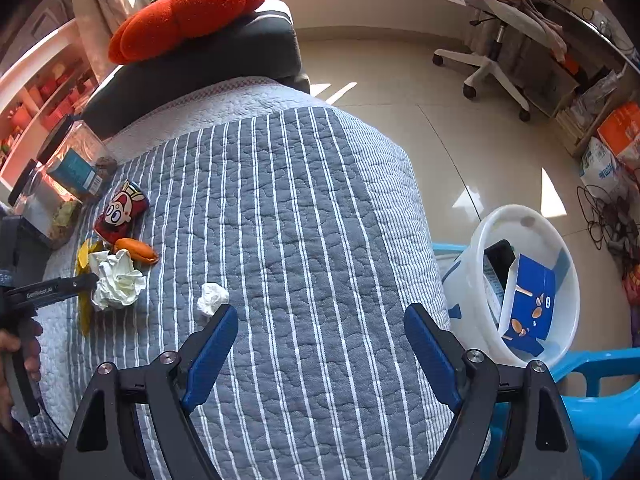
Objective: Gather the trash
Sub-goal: 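Grasp the yellow snack bag with the left tool while the right tool grasps crumpled paper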
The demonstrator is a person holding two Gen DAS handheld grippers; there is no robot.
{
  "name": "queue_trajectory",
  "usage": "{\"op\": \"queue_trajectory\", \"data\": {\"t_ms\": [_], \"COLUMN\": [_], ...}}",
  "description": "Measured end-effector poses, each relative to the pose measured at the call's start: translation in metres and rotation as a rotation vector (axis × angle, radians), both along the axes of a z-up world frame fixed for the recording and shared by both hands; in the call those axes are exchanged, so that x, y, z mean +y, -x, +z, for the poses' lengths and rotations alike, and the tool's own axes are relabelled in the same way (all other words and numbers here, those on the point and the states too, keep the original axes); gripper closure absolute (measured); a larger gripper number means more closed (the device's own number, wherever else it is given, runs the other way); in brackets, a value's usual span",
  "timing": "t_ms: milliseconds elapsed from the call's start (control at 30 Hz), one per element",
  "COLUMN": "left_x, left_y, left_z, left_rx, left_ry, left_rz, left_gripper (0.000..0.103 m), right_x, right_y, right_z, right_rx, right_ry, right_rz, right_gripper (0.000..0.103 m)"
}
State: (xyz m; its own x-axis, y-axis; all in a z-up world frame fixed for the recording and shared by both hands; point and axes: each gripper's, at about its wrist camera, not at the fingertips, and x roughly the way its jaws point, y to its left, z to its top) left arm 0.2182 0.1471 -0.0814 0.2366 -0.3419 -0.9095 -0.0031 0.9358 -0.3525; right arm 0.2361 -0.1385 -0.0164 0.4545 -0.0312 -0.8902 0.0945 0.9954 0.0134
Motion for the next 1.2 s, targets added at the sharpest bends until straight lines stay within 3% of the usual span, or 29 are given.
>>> {"op": "queue_trajectory", "data": {"t_ms": [200,433,633,900,1033,1100,1200], "left_x": [0.002,0.020,0.038,0.057,0.056,0.053,0.047], "left_y": [0.017,0.034,0.046,0.056,0.056,0.056,0.055], "left_z": [0.025,0.045,0.046,0.042,0.044,0.044,0.045], "left_rx": [-0.062,-0.129,-0.124,-0.098,-0.104,-0.108,-0.110], "left_ry": [-0.089,-0.205,-0.226,-0.236,-0.231,-0.236,-0.248], "left_rz": [-0.024,-0.018,0.001,0.033,0.028,0.021,0.012], "left_gripper": [0.055,0.056,0.056,0.056,0.056,0.056,0.056], "right_x": [0.045,0.124,0.179,0.188,0.195,0.199,0.207], "right_y": [-0.010,-0.024,-0.044,-0.069,-0.072,-0.071,-0.068], "right_z": [-0.010,-0.040,-0.071,-0.102,-0.106,-0.104,-0.097], "right_rx": [0.012,0.059,0.100,0.114,0.105,0.102,0.087], "right_ry": [-0.016,-0.109,-0.156,-0.255,-0.250,-0.265,-0.239], "right_rz": [0.087,0.229,0.318,0.276,0.283,0.303,0.339], "right_gripper": [0.017,0.017,0.017,0.018,0.032,0.050,0.063]}}
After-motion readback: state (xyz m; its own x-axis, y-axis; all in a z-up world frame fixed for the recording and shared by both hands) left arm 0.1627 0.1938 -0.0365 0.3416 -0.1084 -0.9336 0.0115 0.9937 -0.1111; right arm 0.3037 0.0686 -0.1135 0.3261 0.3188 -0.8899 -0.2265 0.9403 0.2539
